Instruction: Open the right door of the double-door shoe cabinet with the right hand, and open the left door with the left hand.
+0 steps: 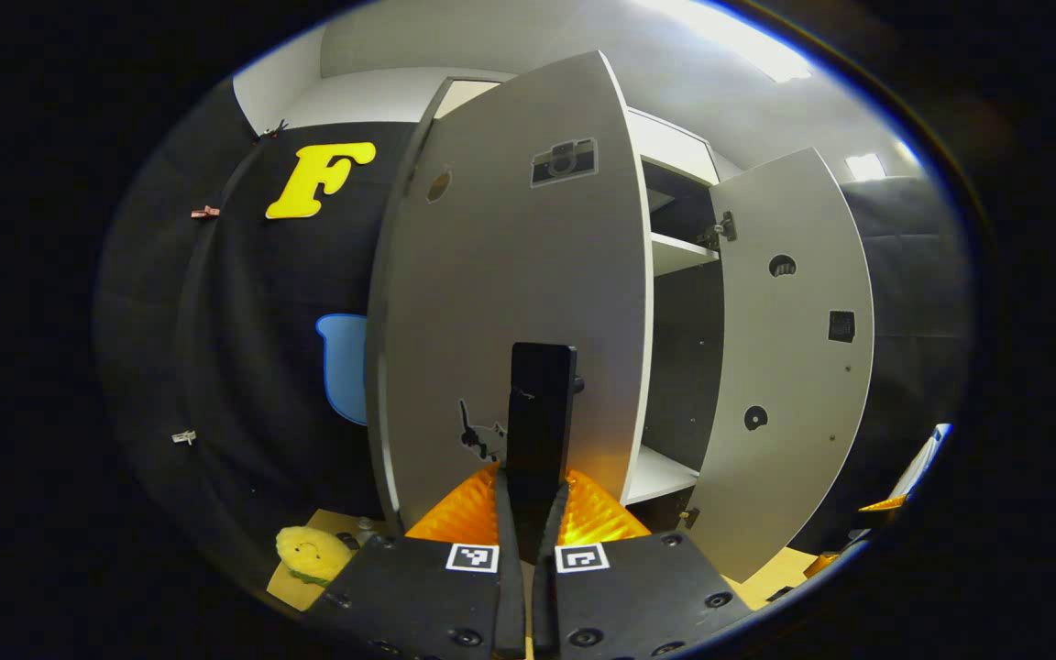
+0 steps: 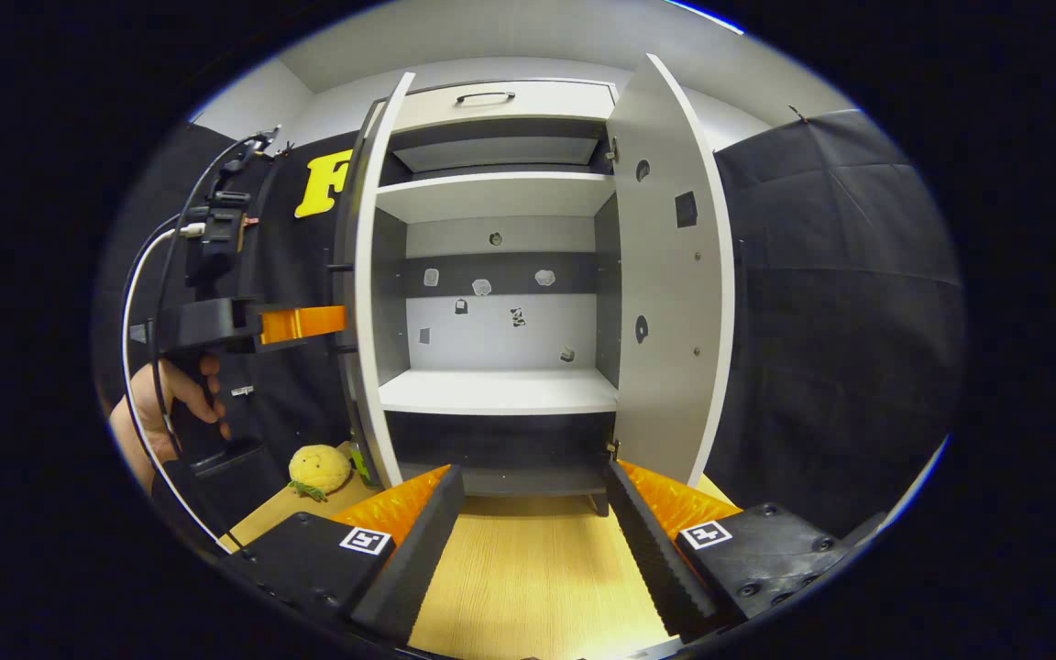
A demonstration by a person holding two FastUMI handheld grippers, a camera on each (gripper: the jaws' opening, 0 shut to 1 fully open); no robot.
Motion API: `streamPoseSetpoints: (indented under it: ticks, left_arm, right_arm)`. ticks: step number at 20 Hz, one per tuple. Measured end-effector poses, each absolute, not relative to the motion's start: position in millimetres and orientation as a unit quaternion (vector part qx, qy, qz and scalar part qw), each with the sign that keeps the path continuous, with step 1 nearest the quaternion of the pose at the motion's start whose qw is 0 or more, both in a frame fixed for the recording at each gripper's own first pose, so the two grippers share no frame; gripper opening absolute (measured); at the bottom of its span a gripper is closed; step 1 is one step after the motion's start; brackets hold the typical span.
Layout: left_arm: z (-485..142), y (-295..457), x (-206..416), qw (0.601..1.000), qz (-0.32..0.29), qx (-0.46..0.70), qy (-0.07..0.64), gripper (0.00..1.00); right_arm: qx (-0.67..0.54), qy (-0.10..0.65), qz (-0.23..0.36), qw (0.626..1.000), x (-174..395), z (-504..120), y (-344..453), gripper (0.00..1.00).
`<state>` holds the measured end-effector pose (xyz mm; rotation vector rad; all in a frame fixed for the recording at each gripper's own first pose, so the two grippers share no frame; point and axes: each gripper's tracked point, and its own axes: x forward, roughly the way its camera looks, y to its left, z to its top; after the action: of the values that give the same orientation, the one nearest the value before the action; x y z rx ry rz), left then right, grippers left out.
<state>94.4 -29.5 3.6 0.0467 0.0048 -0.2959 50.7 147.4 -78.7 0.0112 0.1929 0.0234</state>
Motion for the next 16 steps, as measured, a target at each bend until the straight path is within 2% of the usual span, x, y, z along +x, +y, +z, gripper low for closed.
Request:
streamPoseSetpoints:
  ticks: [9,12,14,16]
  left_arm:
    - [12,62,79,0.997,-0.063,0.046,-0.024,0.07]
    - [13,109,82,0.999,-0.021,0.039,-0.006,0.05]
    - [14,106,81,0.998,-0.069,0.004,0.006,0.05]
    - [12,103,80,0.997,-0.076,-0.017,0.012,0.05]
  right_arm:
    - [0.002,0.110,0.016,0.994,40,-88,158,0.98]
    - [-0.031,0.095,0.016,0.995,42,-74,147,0.98]
    - [-0.043,0.076,0.011,0.996,46,-59,131,0.98]
    - [-0.038,0.066,0.002,0.997,48,-50,123,0.98]
